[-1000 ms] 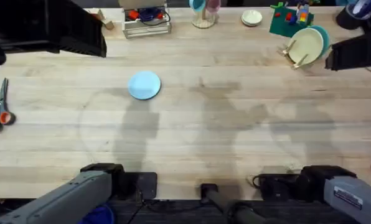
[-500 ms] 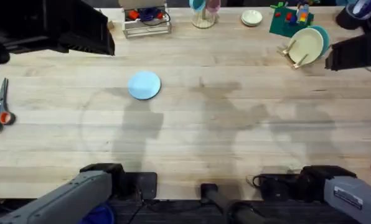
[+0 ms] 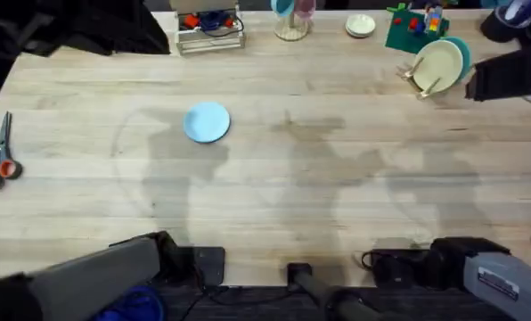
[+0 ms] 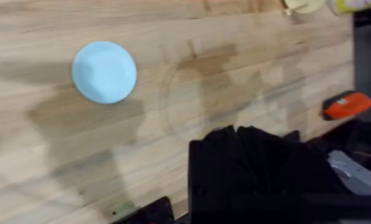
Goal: Pick up the plates from the table one by one and place each into a slot on the dish rack.
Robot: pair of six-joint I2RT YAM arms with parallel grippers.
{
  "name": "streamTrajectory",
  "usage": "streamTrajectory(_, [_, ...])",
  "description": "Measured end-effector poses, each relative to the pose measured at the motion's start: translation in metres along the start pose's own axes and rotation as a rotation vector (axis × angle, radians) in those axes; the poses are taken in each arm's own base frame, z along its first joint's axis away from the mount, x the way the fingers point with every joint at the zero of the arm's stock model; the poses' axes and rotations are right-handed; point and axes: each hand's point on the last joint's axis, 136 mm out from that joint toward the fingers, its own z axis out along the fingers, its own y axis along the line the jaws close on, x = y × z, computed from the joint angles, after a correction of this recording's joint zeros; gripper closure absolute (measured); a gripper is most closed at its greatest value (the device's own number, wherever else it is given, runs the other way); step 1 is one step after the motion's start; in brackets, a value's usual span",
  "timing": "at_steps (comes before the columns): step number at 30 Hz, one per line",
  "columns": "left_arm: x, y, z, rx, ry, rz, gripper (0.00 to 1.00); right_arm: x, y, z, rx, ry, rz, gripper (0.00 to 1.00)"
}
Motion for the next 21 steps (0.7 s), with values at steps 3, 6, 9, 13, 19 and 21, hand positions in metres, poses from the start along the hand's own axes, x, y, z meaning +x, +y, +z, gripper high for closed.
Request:
streamTrajectory(3, [0.001, 0.009, 0.013, 0.07, 0.033, -0.019, 0.958, 0.0, 0.0, 0.0, 0.0, 0.0, 0.0, 0.007])
streamTrajectory(6, [0.006, 0.02, 0.029, 0.141, 0.071, -0.058, 0.958, 0.0, 0.0, 0.0, 0.0, 0.0, 0.0, 0.007])
streamTrajectory(9, [0.008, 0.04, 0.047, 0.186, 0.083, -0.097, 0.958, 0.0, 0.0, 0.0, 0.0, 0.0, 0.0, 0.008])
streamTrajectory(13, [0.012, 0.068, 0.068, 0.23, 0.088, -0.169, 0.958, 0.0, 0.0, 0.0, 0.0, 0.0, 0.0, 0.008])
streamTrajectory(19, [0.018, 0.092, 0.091, 0.284, 0.117, -0.233, 0.959, 0.0, 0.0, 0.0, 0.0, 0.0, 0.0, 0.007])
streamTrajectory(21, [0.016, 0.097, 0.097, 0.303, 0.124, -0.232, 0.958, 0.0, 0.0, 0.0, 0.0, 0.0, 0.0, 0.007])
